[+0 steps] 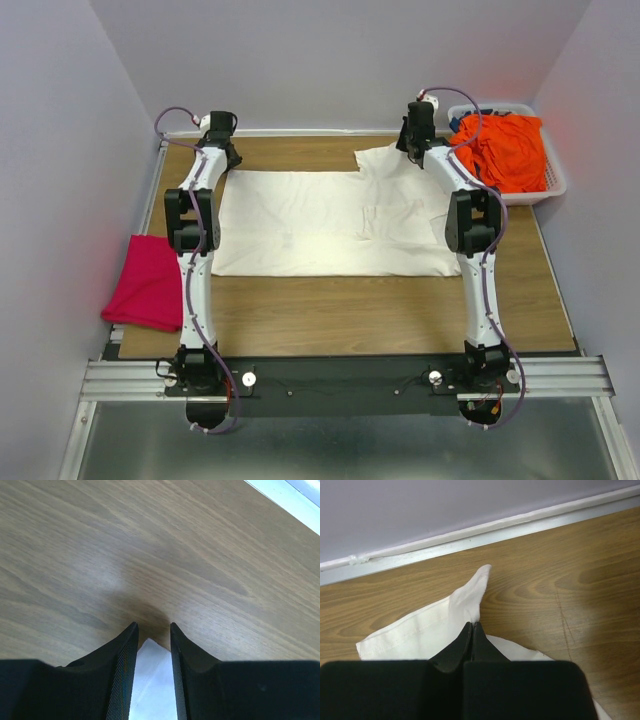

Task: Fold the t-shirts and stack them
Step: Fold the tshirt

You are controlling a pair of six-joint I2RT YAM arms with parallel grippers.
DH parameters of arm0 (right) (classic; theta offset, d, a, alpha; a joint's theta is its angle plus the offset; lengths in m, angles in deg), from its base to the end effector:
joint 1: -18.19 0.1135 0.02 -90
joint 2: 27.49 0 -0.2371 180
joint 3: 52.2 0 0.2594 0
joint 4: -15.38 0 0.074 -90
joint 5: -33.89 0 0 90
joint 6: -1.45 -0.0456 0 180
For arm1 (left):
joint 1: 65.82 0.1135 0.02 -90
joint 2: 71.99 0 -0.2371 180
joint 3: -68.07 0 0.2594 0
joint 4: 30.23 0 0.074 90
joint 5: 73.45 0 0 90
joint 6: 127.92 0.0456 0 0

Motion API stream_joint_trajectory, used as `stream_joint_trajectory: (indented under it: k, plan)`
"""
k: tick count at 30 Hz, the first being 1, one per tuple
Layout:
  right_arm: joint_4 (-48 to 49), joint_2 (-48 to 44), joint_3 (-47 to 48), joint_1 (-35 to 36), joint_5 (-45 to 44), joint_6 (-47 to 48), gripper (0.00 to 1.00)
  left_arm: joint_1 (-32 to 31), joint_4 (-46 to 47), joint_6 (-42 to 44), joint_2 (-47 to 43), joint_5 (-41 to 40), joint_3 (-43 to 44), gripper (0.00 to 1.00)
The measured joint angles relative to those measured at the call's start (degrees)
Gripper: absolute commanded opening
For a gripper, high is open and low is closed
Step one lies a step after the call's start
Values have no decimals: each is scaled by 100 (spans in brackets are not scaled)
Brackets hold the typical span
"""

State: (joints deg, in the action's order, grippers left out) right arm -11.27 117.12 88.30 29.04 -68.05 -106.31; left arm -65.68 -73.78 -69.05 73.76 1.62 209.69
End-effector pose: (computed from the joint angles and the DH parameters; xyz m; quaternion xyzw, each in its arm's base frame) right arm 0.5655 0.0988 0.1716 0.1034 0.8599 0.0338 0.4987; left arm 0.5542 0.0131 0.1410 -0.2944 0.8778 0.0211 0.3773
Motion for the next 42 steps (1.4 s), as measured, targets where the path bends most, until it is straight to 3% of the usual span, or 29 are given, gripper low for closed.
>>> stream_joint_trajectory:
  k: [5, 12, 20, 36, 39, 42]
  plan:
    - [2, 0, -28, 0, 11, -42, 0, -50, -81, -50, 13, -22, 33, 29]
    - [9, 0, -68, -9, 66, -70, 0, -142, -96, -61, 13, -68, 22, 28]
    - [7, 0, -90, -9, 90, -92, 0, -190, -33, -11, 9, -260, -26, 42]
    - [9, -72, -98, -11, 118, -133, 1, -271, -24, 275, -256, -656, -442, 43]
    - [9, -74, -101, -11, 136, -160, 0, -310, -90, 343, -256, -717, -426, 40]
    - [11, -74, -103, -11, 155, -170, 0, -328, -155, 385, -256, -741, -387, 25]
